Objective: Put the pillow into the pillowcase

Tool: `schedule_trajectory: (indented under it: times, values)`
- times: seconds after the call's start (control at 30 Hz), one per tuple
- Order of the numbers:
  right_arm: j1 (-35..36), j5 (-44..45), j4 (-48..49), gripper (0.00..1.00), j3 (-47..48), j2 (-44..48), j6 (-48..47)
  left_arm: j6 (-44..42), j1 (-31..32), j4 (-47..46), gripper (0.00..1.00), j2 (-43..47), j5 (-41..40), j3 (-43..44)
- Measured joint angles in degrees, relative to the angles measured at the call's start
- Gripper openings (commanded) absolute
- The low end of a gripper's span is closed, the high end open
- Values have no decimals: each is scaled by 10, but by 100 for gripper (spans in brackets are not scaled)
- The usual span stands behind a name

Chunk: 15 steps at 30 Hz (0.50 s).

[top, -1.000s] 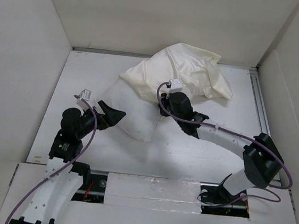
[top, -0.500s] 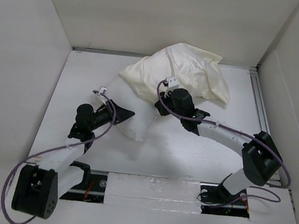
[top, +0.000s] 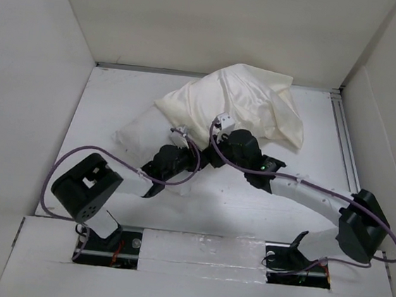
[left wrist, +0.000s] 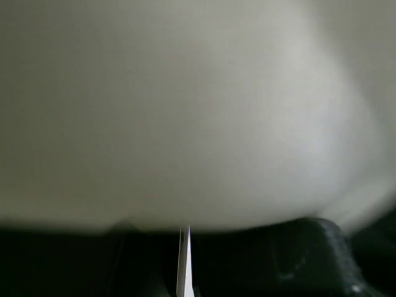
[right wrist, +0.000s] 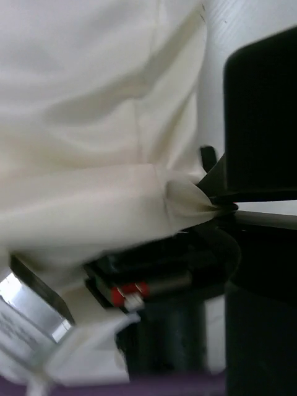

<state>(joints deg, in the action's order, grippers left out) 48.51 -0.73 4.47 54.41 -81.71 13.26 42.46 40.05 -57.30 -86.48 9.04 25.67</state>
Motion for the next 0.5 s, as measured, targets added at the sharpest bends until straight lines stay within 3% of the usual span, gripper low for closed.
schedule_trajectory:
  times: [0.1,0.27,0.3,0.33,0.4,0.47,0.5]
  values:
    - [20,8,-24,0,-20,33,3,14,4,-19,0,-42,-65,4]
    - [32,49,-45,0,-30,56,8,27,22,12,0,-29,-133,4]
    - [32,58,-46,0,-30,56,13,28,29,43,18,-9,-153,6]
    - [31,66,-50,0,-30,55,18,27,37,77,29,15,-174,8]
    - [19,77,-56,0,-29,52,25,29,55,144,33,72,-212,18]
    - [1,79,-56,0,-29,47,35,29,66,214,58,139,-242,29]
    - [-9,78,-56,0,-28,44,39,30,70,247,78,175,-253,36]
